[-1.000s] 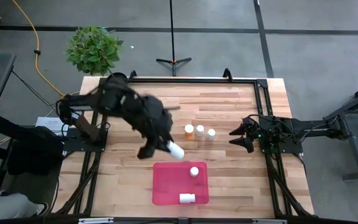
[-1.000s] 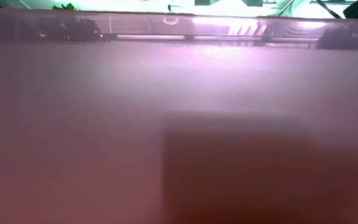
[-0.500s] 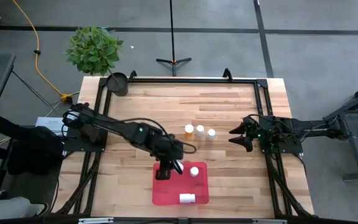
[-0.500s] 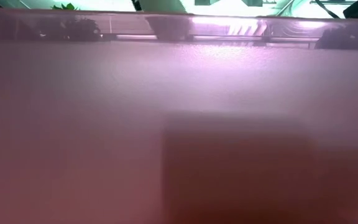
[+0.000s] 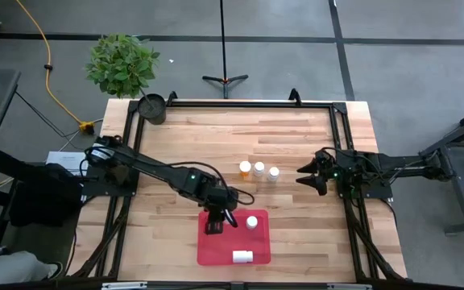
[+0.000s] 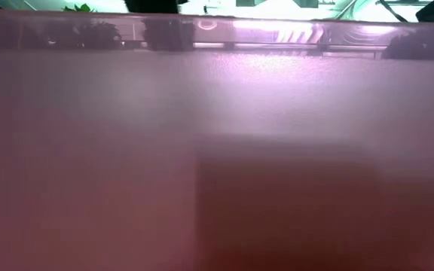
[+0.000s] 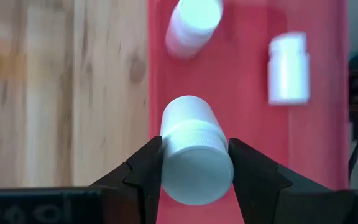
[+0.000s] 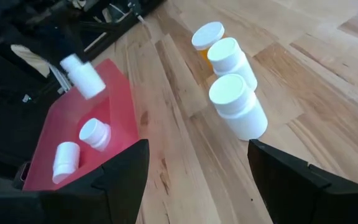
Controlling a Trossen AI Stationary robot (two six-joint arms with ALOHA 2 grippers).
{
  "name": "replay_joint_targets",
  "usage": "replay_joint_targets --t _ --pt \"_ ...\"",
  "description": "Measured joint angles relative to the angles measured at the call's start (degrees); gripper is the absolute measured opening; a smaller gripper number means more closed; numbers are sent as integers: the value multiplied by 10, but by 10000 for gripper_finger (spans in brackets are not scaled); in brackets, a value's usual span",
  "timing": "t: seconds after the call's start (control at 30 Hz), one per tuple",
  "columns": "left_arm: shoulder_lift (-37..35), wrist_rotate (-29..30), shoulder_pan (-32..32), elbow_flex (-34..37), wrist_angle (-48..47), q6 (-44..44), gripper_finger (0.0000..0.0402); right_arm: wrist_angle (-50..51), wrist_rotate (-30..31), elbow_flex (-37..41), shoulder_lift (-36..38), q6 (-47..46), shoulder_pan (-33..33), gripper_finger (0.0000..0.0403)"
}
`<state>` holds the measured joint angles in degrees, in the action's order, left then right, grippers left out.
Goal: Pick and place pill bottles into a basket
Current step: Put the white pill bottle into the red bin
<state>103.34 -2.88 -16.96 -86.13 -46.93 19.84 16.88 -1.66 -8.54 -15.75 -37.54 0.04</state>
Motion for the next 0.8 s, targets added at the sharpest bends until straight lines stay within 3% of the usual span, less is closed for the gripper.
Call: replay_joint_targets --t 0.3,0.8 --pt "31 -6 0 -24 12 -20 190 -9 7 0 -4 -1 0 264" --pt "76 -1 1 -69 -45 -43 190 -27 17 0 -32 0 0 263"
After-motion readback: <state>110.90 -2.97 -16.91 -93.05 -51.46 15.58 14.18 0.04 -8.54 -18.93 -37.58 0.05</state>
